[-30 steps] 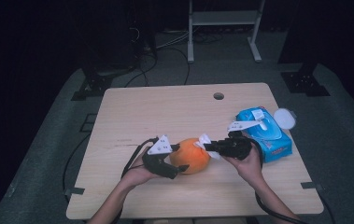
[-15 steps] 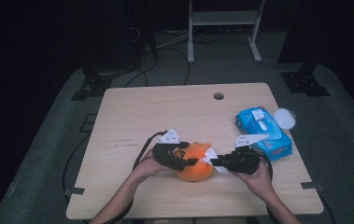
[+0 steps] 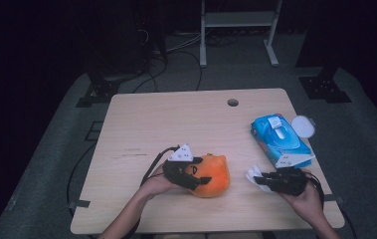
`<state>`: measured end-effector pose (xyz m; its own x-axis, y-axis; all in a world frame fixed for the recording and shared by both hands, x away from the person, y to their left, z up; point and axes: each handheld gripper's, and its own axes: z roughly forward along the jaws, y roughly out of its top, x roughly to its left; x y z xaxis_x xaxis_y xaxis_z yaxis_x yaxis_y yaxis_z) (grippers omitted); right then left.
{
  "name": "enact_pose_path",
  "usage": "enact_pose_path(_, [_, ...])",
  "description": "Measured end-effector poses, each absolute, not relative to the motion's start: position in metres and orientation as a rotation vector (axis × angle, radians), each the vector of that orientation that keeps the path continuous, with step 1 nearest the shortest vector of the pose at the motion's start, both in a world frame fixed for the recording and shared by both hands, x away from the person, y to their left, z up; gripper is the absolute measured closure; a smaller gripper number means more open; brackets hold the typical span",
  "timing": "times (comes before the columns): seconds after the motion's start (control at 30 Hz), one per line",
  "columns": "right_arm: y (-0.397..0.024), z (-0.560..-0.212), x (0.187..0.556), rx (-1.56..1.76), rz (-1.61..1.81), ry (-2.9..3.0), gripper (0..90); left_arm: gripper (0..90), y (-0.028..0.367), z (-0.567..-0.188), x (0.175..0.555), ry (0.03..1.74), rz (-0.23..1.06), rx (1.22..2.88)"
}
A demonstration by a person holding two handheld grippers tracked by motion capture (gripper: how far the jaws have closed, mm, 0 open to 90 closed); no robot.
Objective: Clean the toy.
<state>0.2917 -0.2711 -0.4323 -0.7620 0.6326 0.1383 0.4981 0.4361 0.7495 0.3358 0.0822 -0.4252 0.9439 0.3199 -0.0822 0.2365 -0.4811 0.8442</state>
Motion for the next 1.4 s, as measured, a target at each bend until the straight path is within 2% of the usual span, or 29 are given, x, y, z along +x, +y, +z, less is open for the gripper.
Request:
enact_pose_path(0.1, [-0.275,-0.436,0.29,1.005,1.178,2.517,77.6,23.4,0.082,-0.424,0.336,0.389,0.109,2.101])
enact_pose_path(0.3, [-0.291,-0.445,0.29,1.059,1.14,2.496,70.2,22.0,0.08,-0.423,0.335,0.384,0.113,2.11])
enact_pose_path(0.33, [-0.294,-0.446,0.29,1.069,1.142,2.492,66.0,21.8,0.081,-0.424,0.335,0.384,0.111,2.109])
enact_pose_path(0.53, [-0.299,-0.443,0.289,1.077,1.173,2.476,59.6,20.4,0.08,-0.423,0.335,0.372,0.115,2.117])
enact_pose_path(0.83, [-0.295,-0.436,0.288,1.054,1.199,2.451,55.4,13.6,0.078,-0.415,0.338,0.356,0.152,2.135])
enact_pose_path(1.17, [-0.29,-0.42,0.282,0.989,1.279,2.427,50.7,11.3,0.073,-0.409,0.342,0.33,0.158,2.137])
enact_pose_path(1.3, [-0.285,-0.42,0.283,0.97,1.299,2.442,49.8,9.5,0.07,-0.412,0.346,0.331,0.161,2.151])
enact_pose_path(1.37, [-0.281,-0.422,0.283,0.962,1.304,2.451,49.7,9.5,0.069,-0.418,0.349,0.331,0.178,2.17])
enact_pose_path(1.4, [-0.277,-0.423,0.283,0.953,1.314,2.459,49.7,9.8,0.069,-0.429,0.352,0.364,0.148,2.175])
